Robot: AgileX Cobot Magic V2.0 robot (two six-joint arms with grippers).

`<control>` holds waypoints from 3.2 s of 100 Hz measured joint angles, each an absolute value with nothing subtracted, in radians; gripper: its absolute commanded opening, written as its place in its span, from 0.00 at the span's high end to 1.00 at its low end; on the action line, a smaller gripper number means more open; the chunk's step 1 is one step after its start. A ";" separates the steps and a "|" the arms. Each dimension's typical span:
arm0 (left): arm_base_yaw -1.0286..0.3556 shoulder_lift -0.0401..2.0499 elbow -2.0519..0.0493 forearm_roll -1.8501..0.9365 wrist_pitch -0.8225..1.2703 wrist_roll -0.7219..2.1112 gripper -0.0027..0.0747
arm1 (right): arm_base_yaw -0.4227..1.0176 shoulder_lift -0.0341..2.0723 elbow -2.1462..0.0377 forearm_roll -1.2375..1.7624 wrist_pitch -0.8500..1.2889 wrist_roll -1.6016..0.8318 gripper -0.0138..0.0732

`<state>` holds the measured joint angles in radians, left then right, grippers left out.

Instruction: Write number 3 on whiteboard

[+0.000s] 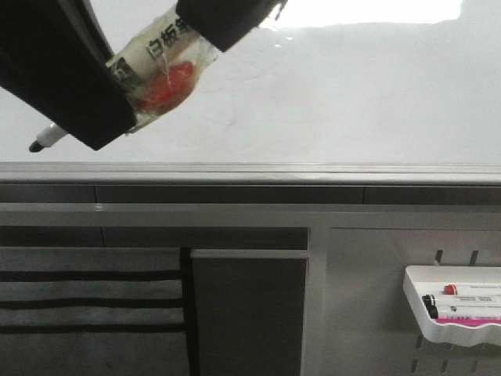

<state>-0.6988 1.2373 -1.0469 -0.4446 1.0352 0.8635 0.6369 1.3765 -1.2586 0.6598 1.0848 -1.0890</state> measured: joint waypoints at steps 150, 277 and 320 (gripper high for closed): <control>-0.395 0.913 -0.928 -0.438 0.910 0.779 0.46 | 0.372 1.153 -1.116 0.257 0.948 -0.455 0.83; -0.292 0.741 -0.700 -0.514 0.541 0.721 0.46 | 0.330 1.650 -1.668 0.514 1.097 -0.460 0.83; -0.292 0.741 -0.700 -0.514 0.533 0.721 0.46 | 0.283 1.705 -1.711 0.428 1.143 -0.417 0.83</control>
<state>-0.2924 0.7410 -0.7005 -0.5142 0.5326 0.7215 0.2829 1.7052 -1.7108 0.4275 1.1430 -0.4175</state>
